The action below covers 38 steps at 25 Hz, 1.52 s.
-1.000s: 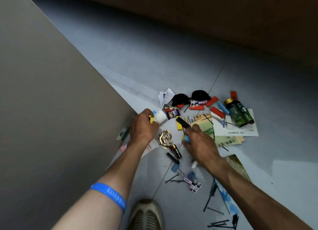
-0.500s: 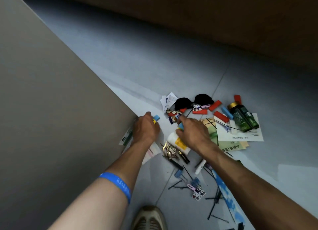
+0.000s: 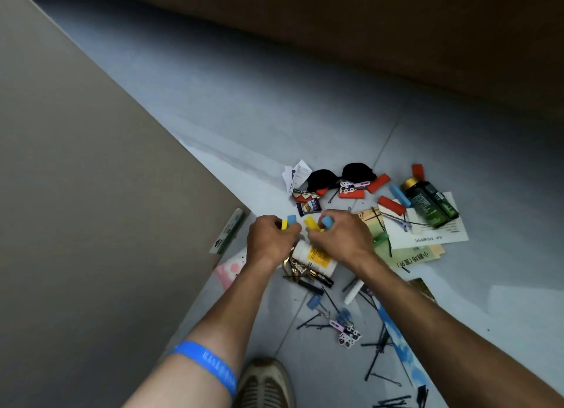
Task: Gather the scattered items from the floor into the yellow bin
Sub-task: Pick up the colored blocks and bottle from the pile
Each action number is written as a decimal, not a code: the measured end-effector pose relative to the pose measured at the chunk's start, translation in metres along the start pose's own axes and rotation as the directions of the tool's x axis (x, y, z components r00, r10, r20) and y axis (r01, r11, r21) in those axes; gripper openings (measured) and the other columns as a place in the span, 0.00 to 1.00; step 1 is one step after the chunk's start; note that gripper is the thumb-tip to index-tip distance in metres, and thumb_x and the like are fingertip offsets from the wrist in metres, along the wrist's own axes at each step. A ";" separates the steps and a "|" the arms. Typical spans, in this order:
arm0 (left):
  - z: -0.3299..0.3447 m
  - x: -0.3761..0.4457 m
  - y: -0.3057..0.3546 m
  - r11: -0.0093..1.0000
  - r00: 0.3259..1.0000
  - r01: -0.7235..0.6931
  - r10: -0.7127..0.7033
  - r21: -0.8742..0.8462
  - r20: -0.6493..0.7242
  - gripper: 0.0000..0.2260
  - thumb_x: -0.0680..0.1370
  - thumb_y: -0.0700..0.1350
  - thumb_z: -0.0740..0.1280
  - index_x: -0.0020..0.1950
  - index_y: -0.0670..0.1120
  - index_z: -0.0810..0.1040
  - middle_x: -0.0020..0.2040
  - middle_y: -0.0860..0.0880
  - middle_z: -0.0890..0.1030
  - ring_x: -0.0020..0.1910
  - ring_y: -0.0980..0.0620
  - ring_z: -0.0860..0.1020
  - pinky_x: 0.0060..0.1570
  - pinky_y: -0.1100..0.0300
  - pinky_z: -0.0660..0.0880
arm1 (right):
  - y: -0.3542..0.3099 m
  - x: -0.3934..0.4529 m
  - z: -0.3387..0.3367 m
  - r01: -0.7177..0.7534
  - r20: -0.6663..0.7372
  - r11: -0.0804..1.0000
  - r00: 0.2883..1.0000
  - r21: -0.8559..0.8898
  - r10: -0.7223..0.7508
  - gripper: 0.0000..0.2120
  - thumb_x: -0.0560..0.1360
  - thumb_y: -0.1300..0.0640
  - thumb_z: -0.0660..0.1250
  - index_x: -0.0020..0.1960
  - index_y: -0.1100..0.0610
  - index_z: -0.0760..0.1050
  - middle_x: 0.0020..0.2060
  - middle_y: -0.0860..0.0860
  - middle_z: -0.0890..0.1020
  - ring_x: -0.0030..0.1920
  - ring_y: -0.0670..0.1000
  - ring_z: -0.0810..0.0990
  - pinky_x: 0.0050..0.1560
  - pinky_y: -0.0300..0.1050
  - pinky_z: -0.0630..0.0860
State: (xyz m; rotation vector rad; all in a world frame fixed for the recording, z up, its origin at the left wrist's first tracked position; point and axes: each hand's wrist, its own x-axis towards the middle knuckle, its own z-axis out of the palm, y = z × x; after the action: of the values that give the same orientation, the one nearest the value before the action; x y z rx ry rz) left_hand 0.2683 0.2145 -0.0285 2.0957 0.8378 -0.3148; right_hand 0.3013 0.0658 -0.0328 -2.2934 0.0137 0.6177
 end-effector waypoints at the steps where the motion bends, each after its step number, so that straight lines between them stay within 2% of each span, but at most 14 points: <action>1: -0.002 -0.009 0.006 0.975 0.998 0.068 -0.063 -0.214 0.030 0.10 0.68 0.50 0.70 0.32 0.44 0.79 0.29 0.48 0.81 0.26 0.48 0.78 0.28 0.58 0.74 | 0.001 -0.008 -0.008 -0.100 0.064 0.924 0.995 0.369 0.082 0.11 0.66 0.46 0.72 0.40 0.53 0.79 0.33 0.52 0.82 0.33 0.51 0.78 0.33 0.45 0.74; 3: -0.002 -0.033 0.023 0.860 0.986 0.157 -0.112 -0.486 0.121 0.08 0.70 0.48 0.69 0.36 0.44 0.80 0.29 0.47 0.80 0.24 0.49 0.77 0.26 0.59 0.72 | 0.002 -0.029 -0.031 -0.246 0.204 0.559 0.969 0.791 0.137 0.09 0.67 0.50 0.72 0.38 0.55 0.77 0.30 0.53 0.78 0.27 0.50 0.73 0.26 0.39 0.68; 5: 0.003 -0.059 0.045 0.747 0.976 0.180 -0.054 -0.640 0.210 0.08 0.71 0.48 0.67 0.40 0.43 0.78 0.29 0.46 0.79 0.22 0.49 0.75 0.23 0.64 0.66 | 0.000 -0.052 -0.056 -0.265 0.260 0.296 0.964 0.918 0.055 0.09 0.67 0.52 0.71 0.37 0.56 0.74 0.29 0.53 0.75 0.21 0.47 0.67 0.22 0.36 0.61; 11: 0.059 -0.178 0.143 0.546 0.860 0.211 0.290 -0.810 0.420 0.11 0.68 0.48 0.63 0.40 0.40 0.76 0.38 0.37 0.74 0.26 0.47 0.69 0.20 0.67 0.60 | 0.011 -0.155 -0.165 0.105 -0.108 0.041 0.992 0.994 0.058 0.09 0.68 0.51 0.61 0.36 0.57 0.68 0.27 0.52 0.72 0.18 0.47 0.62 0.22 0.37 0.56; 14: 0.093 -0.248 0.177 0.621 0.733 0.154 0.450 -0.768 0.510 0.18 0.67 0.49 0.64 0.45 0.33 0.72 0.40 0.34 0.70 0.33 0.40 0.66 0.24 0.62 0.59 | 0.043 -0.229 -0.213 0.278 -0.278 0.019 0.949 0.960 0.148 0.09 0.67 0.51 0.60 0.35 0.57 0.69 0.27 0.52 0.71 0.20 0.48 0.63 0.21 0.36 0.59; 17: 0.141 -0.350 0.183 0.775 0.502 0.089 0.507 -0.625 0.700 0.19 0.66 0.50 0.64 0.43 0.34 0.68 0.38 0.32 0.68 0.34 0.35 0.65 0.28 0.54 0.55 | 0.099 -0.342 -0.236 0.454 -0.426 -0.007 0.843 0.891 0.329 0.10 0.67 0.50 0.59 0.39 0.57 0.71 0.28 0.52 0.72 0.23 0.49 0.65 0.21 0.36 0.62; 21: 0.199 -0.483 0.159 0.933 0.231 -0.079 0.359 -0.350 0.904 0.16 0.67 0.50 0.62 0.44 0.38 0.73 0.38 0.36 0.71 0.35 0.39 0.68 0.25 0.61 0.60 | 0.170 -0.486 -0.226 0.598 -0.477 0.013 0.626 0.801 0.618 0.09 0.67 0.51 0.58 0.38 0.56 0.72 0.29 0.53 0.72 0.24 0.50 0.67 0.24 0.37 0.62; 24: 0.227 -0.559 0.143 0.964 0.153 -0.172 0.231 -0.204 0.961 0.10 0.67 0.50 0.64 0.40 0.43 0.76 0.38 0.38 0.74 0.35 0.43 0.72 0.28 0.60 0.68 | 0.214 -0.562 -0.214 0.641 -0.462 0.079 0.456 0.763 0.761 0.09 0.64 0.51 0.63 0.37 0.56 0.75 0.31 0.54 0.76 0.29 0.53 0.72 0.30 0.43 0.66; 26: 0.238 -0.583 0.136 0.973 0.097 -0.176 0.166 -0.148 0.981 0.10 0.73 0.48 0.65 0.47 0.44 0.80 0.44 0.38 0.80 0.41 0.43 0.77 0.41 0.52 0.79 | 0.236 -0.592 -0.209 0.627 -0.451 0.119 0.402 0.770 0.797 0.12 0.65 0.52 0.64 0.43 0.58 0.78 0.36 0.56 0.81 0.35 0.55 0.77 0.35 0.46 0.72; 28: 0.247 -0.588 0.131 0.982 0.011 -0.153 0.110 -0.107 0.994 0.17 0.79 0.51 0.61 0.61 0.44 0.80 0.58 0.41 0.82 0.56 0.45 0.78 0.61 0.44 0.74 | 0.253 -0.605 -0.203 0.622 -0.441 0.103 0.419 0.776 0.794 0.19 0.72 0.47 0.62 0.53 0.60 0.79 0.43 0.58 0.84 0.41 0.57 0.81 0.40 0.49 0.78; 31: 0.250 -0.587 0.132 0.979 0.059 -0.157 0.140 -0.129 0.988 0.22 0.80 0.57 0.58 0.67 0.47 0.77 0.66 0.51 0.78 0.66 0.53 0.73 0.66 0.56 0.66 | 0.264 -0.603 -0.196 0.612 -0.469 0.131 0.432 0.780 0.771 0.26 0.77 0.41 0.57 0.61 0.60 0.78 0.55 0.55 0.84 0.56 0.53 0.82 0.56 0.52 0.75; 34: 0.253 -0.581 0.129 0.931 0.163 -0.260 0.305 -0.257 0.938 0.18 0.80 0.56 0.61 0.65 0.49 0.77 0.64 0.51 0.78 0.59 0.59 0.77 0.55 0.64 0.73 | 0.265 -0.598 -0.192 0.507 -0.536 0.320 0.367 0.800 0.760 0.24 0.77 0.39 0.56 0.60 0.53 0.79 0.57 0.49 0.83 0.59 0.44 0.80 0.56 0.40 0.75; 36: 0.256 -0.565 0.124 0.702 0.223 -0.658 0.526 -0.272 0.821 0.16 0.78 0.52 0.66 0.66 0.51 0.76 0.65 0.50 0.77 0.60 0.57 0.76 0.54 0.63 0.74 | 0.260 -0.597 -0.190 0.324 -0.550 0.450 0.377 0.832 0.746 0.22 0.76 0.40 0.58 0.62 0.50 0.79 0.58 0.47 0.82 0.59 0.45 0.80 0.58 0.42 0.77; 38: 0.263 -0.548 0.116 0.369 0.175 -0.927 0.585 -0.068 0.792 0.24 0.76 0.49 0.66 0.72 0.51 0.68 0.70 0.50 0.72 0.67 0.49 0.70 0.63 0.52 0.69 | 0.253 -0.594 -0.184 -0.006 -0.520 0.602 0.495 0.799 0.696 0.24 0.75 0.40 0.63 0.67 0.48 0.74 0.63 0.46 0.79 0.63 0.47 0.76 0.63 0.47 0.74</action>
State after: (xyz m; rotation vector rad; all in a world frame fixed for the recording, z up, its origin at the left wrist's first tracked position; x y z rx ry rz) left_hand -0.0452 -0.2890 0.1482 2.1895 -0.9865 -0.7143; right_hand -0.1931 -0.3419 0.1686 -1.5371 1.0936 -0.3091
